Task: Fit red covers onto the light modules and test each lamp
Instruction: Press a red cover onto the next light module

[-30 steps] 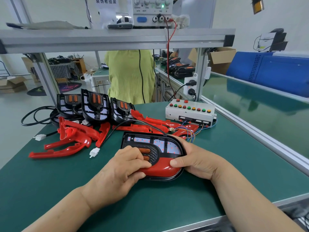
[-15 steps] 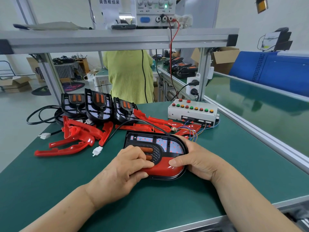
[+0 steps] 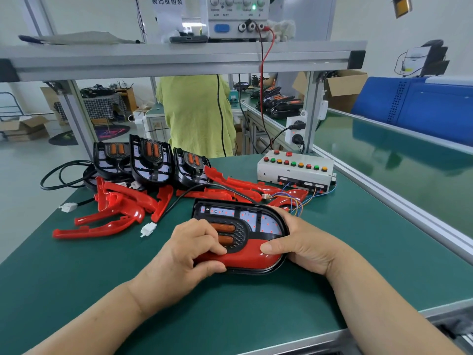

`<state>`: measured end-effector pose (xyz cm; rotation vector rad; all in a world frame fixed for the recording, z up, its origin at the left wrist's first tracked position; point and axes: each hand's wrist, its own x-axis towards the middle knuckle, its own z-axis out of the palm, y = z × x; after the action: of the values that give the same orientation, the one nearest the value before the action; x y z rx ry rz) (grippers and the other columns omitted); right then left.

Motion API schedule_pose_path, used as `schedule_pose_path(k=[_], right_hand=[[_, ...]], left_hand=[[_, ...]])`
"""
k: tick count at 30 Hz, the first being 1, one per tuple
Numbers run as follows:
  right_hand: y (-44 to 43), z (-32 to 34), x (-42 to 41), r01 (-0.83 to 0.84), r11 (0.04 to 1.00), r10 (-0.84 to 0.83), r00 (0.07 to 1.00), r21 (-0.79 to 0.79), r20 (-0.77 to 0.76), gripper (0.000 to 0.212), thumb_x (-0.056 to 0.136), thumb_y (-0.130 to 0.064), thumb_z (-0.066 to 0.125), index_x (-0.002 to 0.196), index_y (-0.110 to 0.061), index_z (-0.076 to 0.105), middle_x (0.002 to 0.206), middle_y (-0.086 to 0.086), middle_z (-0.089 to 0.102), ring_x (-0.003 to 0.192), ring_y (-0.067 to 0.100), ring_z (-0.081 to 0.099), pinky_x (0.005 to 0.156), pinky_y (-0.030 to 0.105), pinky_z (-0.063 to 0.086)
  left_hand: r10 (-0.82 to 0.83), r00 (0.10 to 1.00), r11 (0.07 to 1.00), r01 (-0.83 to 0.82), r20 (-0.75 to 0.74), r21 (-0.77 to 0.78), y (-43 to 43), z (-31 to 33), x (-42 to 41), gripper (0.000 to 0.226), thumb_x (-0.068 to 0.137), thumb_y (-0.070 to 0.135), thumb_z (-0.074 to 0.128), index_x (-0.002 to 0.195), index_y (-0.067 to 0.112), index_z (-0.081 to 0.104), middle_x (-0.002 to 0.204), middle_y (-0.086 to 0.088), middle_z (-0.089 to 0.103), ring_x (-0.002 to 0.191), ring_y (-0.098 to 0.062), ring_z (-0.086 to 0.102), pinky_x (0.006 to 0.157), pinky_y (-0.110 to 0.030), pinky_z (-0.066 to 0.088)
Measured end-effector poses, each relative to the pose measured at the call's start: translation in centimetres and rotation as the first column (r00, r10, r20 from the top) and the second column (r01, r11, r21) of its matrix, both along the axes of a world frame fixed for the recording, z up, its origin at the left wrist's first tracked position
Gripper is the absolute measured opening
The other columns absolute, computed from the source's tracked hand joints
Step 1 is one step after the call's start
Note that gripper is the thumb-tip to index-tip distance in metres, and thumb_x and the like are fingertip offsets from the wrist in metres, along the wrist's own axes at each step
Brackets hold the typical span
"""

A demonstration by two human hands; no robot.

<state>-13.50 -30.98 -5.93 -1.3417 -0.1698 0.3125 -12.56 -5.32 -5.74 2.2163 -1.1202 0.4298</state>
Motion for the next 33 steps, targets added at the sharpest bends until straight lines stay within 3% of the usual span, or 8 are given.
schedule_pose_path(k=[7,15,18,22,24,27,33], right_hand=[[0.32,-0.18,-0.02,0.036,0.999,-0.036,0.999,-0.006,0.009,0.088,0.059,0.015,0.073,0.140,-0.010,0.048,0.132,0.019,0.064,0.125,0.039,0.058,0.108,0.056,0.044],[0.05,-0.48,0.24,0.001,1.000,-0.001,1.000,0.027,0.002,0.084,0.064,0.015,0.071,0.142,-0.008,0.047,0.135,0.021,0.061,0.129,0.041,0.054,0.111,0.057,0.040],[0.01,-0.57,0.35,-0.027,0.999,0.026,1.000,0.041,0.015,0.083,0.064,0.013,0.072,0.141,-0.007,0.047,0.135,0.022,0.060,0.130,0.042,0.053,0.111,0.055,0.040],[0.00,-0.54,0.39,-0.057,0.994,0.058,0.998,0.096,-0.004,0.094,0.057,-0.010,0.090,0.141,-0.007,0.049,0.137,0.022,0.059,0.130,0.040,0.053,0.111,0.051,0.042],[0.04,-0.43,0.32,-0.058,0.991,0.061,0.998,0.124,-0.015,0.080,0.067,-0.016,0.084,0.139,-0.007,0.051,0.137,0.020,0.060,0.126,0.036,0.057,0.108,0.046,0.046],[0.20,-0.35,0.40,0.014,0.990,-0.005,0.998,0.141,-0.062,0.055,0.083,-0.008,0.066,0.136,-0.006,0.054,0.134,0.019,0.062,0.114,0.029,0.063,0.102,0.040,0.051],[0.25,-0.35,0.52,0.096,0.987,-0.080,0.989,0.128,-0.128,0.042,0.088,-0.006,0.059,0.130,-0.009,0.059,0.128,0.019,0.066,0.107,0.028,0.065,0.099,0.041,0.050]], left_hand=[[0.000,0.998,1.000,-0.001,0.069,0.020,-0.36,-0.14,-0.09,0.019,0.076,0.026,0.078,0.089,0.013,0.074,0.091,0.008,0.059,0.093,-0.004,0.052,0.099,-0.023,0.033],[-0.018,0.995,0.999,0.014,0.093,0.046,0.07,0.11,0.12,0.019,0.079,0.026,0.076,0.093,0.014,0.074,0.093,0.010,0.059,0.094,-0.003,0.054,0.097,-0.026,0.038],[-0.018,0.993,0.997,0.010,0.120,0.072,-0.18,-0.02,-0.09,0.028,0.083,0.034,0.071,0.102,0.012,0.075,0.097,0.006,0.061,0.099,-0.004,0.053,0.100,-0.026,0.036],[-0.001,0.986,0.996,-0.014,0.166,0.087,-0.89,-0.25,-0.14,0.027,0.079,0.023,0.075,0.102,0.010,0.077,0.090,0.001,0.063,0.091,-0.012,0.057,0.098,-0.034,0.037],[0.017,0.989,0.997,-0.027,0.146,0.070,-0.87,-0.20,-0.18,0.025,0.080,0.021,0.073,0.102,0.010,0.078,0.090,0.001,0.062,0.091,-0.013,0.058,0.097,-0.035,0.037],[0.011,0.989,0.996,-0.024,0.146,0.088,-0.59,-0.12,-0.10,0.026,0.081,0.018,0.072,0.105,0.009,0.077,0.091,0.001,0.061,0.091,-0.017,0.060,0.095,-0.036,0.039],[-0.051,0.977,0.991,0.024,0.206,0.129,-0.50,0.16,0.01,0.028,0.079,0.015,0.074,0.107,0.013,0.077,0.088,0.002,0.057,0.088,-0.009,0.052,0.091,-0.030,0.040]])
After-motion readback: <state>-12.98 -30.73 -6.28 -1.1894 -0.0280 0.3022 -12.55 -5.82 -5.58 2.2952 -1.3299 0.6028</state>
